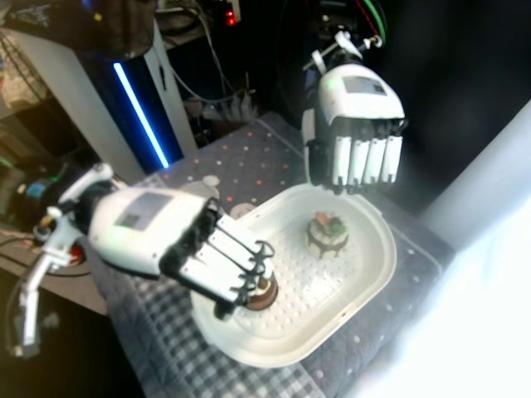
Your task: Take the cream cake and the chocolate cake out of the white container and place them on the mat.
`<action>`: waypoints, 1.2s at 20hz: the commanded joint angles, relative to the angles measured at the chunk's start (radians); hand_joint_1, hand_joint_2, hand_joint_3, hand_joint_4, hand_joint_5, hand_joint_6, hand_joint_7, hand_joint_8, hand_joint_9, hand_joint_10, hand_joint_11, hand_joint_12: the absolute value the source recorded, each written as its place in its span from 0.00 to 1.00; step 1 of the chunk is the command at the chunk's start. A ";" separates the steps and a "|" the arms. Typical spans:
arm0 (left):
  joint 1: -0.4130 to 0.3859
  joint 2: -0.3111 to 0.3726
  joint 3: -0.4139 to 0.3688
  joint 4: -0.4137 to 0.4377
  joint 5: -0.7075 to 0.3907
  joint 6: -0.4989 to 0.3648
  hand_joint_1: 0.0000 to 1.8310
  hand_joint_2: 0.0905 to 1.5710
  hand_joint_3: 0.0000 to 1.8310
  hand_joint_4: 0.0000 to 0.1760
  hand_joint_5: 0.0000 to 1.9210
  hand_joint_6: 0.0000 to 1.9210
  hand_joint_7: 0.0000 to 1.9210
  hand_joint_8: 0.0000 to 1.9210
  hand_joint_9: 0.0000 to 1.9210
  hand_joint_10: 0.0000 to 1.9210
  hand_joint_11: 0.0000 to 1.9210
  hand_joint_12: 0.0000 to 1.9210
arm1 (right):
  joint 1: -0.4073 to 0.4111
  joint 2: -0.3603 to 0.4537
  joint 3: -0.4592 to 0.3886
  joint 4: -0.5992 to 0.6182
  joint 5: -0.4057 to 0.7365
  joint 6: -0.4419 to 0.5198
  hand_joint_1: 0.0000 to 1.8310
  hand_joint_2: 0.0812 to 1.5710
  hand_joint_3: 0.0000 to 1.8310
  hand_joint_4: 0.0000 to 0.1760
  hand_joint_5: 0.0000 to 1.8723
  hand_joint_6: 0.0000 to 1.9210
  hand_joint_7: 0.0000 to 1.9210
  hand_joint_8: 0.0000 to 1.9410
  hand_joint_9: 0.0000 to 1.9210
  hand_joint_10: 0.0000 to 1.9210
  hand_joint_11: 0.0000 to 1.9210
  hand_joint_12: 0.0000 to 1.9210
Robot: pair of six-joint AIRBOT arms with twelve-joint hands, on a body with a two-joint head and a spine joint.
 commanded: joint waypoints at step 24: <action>-0.018 -0.182 0.224 -0.077 0.159 0.001 0.47 0.51 0.00 0.00 0.22 0.00 0.22 0.01 0.24 0.08 0.04 0.73 | 0.015 -0.169 0.175 0.160 -0.041 -0.005 0.47 0.49 0.00 0.00 0.29 0.00 0.31 0.01 0.31 0.03 0.06 0.63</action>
